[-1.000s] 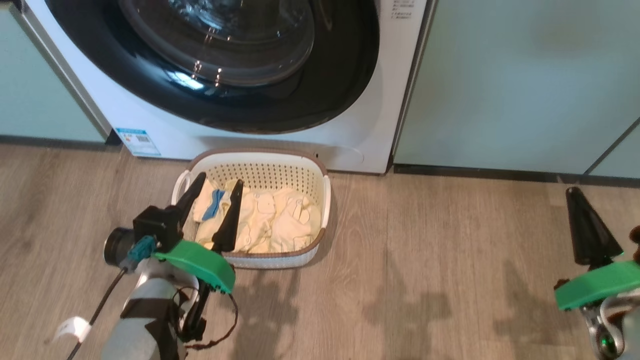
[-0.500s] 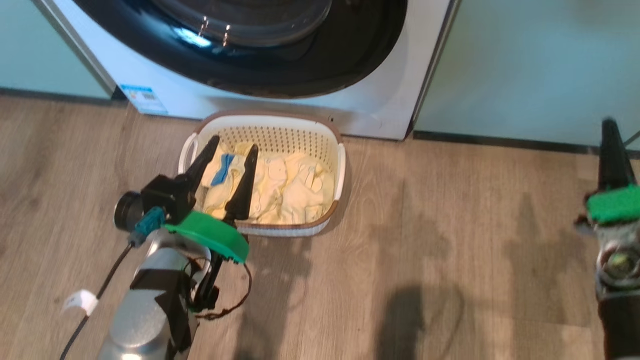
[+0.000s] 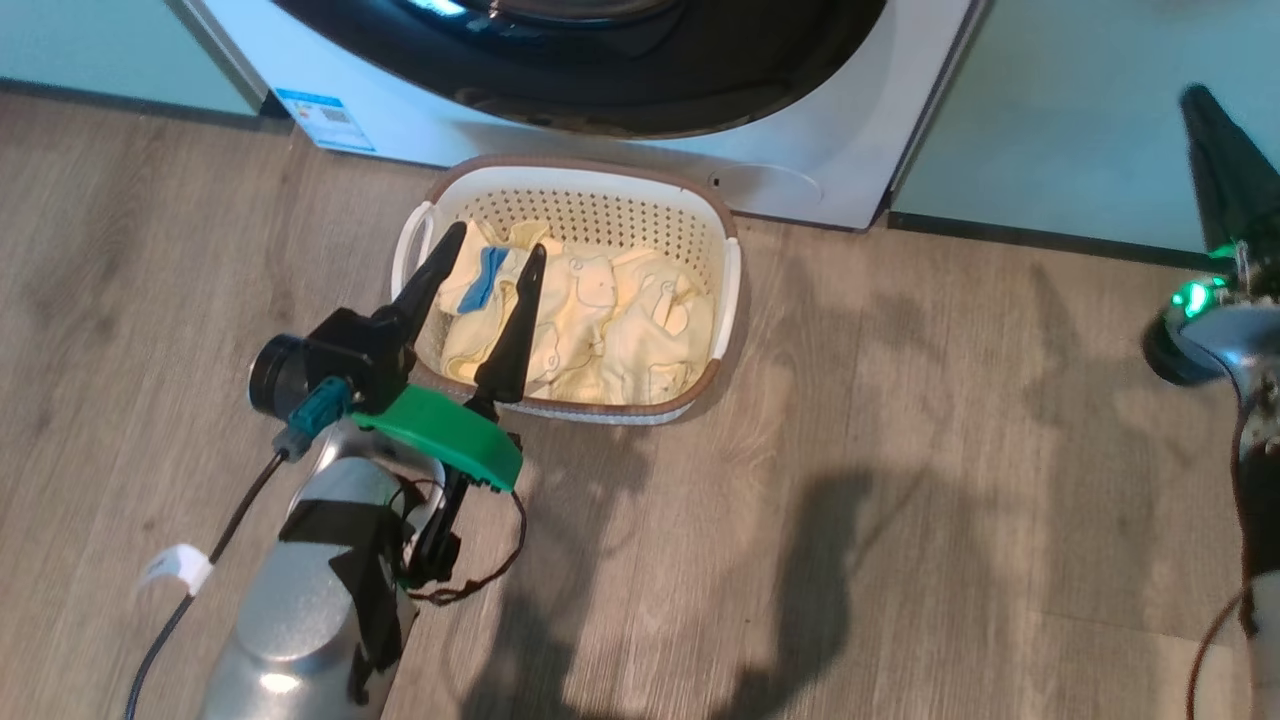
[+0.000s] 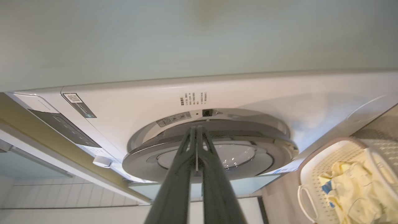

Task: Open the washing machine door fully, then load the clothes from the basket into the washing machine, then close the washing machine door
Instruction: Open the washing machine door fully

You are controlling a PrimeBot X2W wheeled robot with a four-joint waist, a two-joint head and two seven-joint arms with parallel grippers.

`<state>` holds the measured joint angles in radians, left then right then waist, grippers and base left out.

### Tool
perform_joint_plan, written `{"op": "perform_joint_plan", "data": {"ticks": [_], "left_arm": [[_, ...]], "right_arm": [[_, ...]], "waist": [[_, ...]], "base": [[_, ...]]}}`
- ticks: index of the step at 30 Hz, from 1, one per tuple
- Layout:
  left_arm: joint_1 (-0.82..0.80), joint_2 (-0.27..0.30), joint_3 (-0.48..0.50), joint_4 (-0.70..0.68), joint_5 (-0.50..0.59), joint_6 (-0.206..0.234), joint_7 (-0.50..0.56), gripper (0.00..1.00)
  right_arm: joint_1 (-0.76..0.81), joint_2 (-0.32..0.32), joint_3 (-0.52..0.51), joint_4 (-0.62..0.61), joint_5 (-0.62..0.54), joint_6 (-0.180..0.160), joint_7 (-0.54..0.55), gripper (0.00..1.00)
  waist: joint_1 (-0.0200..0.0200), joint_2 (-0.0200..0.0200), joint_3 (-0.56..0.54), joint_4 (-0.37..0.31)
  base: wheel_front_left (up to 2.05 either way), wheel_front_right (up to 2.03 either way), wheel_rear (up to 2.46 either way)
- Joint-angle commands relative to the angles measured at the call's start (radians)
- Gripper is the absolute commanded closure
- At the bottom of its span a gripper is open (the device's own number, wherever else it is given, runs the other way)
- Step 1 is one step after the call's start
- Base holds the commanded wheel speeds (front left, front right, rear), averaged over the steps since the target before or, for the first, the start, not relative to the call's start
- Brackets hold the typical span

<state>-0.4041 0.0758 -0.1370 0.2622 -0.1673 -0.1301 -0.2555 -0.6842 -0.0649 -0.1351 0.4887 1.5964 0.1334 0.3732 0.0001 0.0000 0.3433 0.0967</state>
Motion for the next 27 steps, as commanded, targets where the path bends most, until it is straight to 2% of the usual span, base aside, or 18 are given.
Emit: {"op": "perform_joint_plan", "data": {"ticks": [1, 5, 9, 16, 27], "left_arm": [[-0.041, 0.015, 0.025, -0.038, 0.005, -0.001, -0.006, 0.00], [-0.050, 0.012, 0.017, -0.041, 0.002, -0.001, -0.006, 0.00], [-0.058, 0.008, 0.006, -0.044, 0.000, -0.001, -0.006, 0.00], [-0.079, -0.002, -0.020, -0.048, -0.008, -0.001, -0.006, 0.00], [-0.090, -0.017, -0.044, -0.053, -0.022, -0.001, -0.006, 0.00]], "right_arm": [[-0.057, 0.007, 0.012, -0.010, 0.027, -0.003, 0.036, 1.00], [-0.138, -0.001, 0.029, 0.076, 0.101, -0.003, 0.145, 1.00], [-0.227, -0.009, 0.046, 0.157, 0.150, -0.003, 0.207, 1.00], [-0.399, -0.033, 0.068, 0.304, 0.211, -0.003, 0.253, 1.00], [-0.600, -0.053, 0.129, 0.479, 0.220, -0.003, 0.282, 1.00]], "waist": [[-0.0001, 0.0000, 0.008, 0.008], [-0.0001, 0.0000, 0.026, 0.022], [-0.0001, 0.0000, 0.043, 0.037], [-0.0001, 0.0000, 0.073, 0.076], [-0.0001, 0.0000, 0.098, 0.127]], "base": [[0.00, 0.00, 0.00], [0.00, 0.00, 0.00], [0.00, 0.00, 0.00], [0.00, 0.00, 0.00], [0.00, 0.00, 0.00]]}}
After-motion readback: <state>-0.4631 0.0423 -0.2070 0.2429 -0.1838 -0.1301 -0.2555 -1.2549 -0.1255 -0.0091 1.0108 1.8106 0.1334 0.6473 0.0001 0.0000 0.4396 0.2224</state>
